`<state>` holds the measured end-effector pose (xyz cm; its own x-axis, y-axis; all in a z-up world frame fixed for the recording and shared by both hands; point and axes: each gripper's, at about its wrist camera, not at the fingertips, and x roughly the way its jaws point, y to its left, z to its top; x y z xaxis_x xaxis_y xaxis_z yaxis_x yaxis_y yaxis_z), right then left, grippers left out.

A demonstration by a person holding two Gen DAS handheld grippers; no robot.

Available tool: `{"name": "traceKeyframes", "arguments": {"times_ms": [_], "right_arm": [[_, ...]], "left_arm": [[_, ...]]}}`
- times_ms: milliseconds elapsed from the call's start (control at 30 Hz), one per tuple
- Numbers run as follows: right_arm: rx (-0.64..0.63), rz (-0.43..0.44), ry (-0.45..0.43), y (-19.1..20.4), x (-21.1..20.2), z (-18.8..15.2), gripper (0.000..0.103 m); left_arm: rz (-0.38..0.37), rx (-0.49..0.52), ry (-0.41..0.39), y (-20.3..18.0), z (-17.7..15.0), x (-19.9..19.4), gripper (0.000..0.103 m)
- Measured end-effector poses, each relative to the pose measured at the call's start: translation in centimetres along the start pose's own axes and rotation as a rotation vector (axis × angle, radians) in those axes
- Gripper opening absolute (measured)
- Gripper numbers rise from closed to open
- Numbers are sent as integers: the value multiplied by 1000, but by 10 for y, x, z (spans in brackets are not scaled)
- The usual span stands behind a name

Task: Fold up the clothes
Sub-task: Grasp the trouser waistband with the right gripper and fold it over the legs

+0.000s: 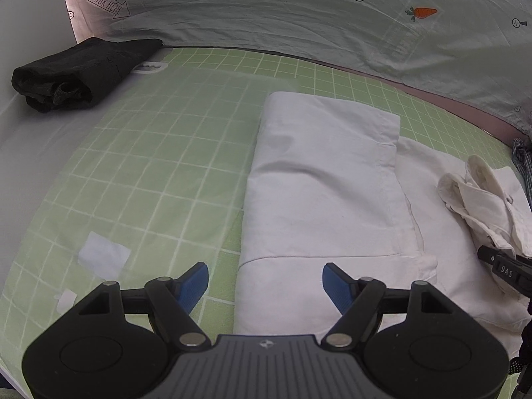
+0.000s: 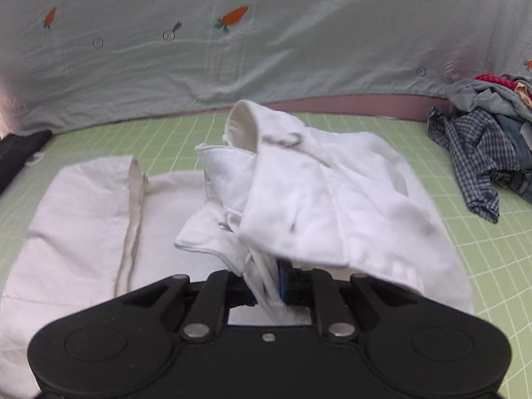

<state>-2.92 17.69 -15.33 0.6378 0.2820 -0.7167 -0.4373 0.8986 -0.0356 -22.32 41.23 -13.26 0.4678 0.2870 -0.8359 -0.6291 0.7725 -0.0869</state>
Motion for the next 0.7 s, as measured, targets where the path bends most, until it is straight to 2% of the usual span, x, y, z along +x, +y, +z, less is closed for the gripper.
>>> {"name": "traceKeyframes", "arguments": {"times_ms": [133, 200, 333, 500, 700], "right_arm": [[-94, -37, 32, 20, 9, -11, 18], [-59, -12, 33, 15, 3, -5, 26], [8, 48, 23, 5, -16, 1, 31], [62, 111, -43, -1, -51, 6, 32], [181, 164, -174, -21, -86, 26, 31]], "left_arm": [[-10, 4, 25, 0, 3, 13, 76], [-14, 9, 43, -2, 6, 20, 76], [-19, 16, 66, -5, 4, 26, 76], [-26, 24, 91, -8, 0, 31, 76], [-33, 32, 120, -11, -5, 37, 76]]}}
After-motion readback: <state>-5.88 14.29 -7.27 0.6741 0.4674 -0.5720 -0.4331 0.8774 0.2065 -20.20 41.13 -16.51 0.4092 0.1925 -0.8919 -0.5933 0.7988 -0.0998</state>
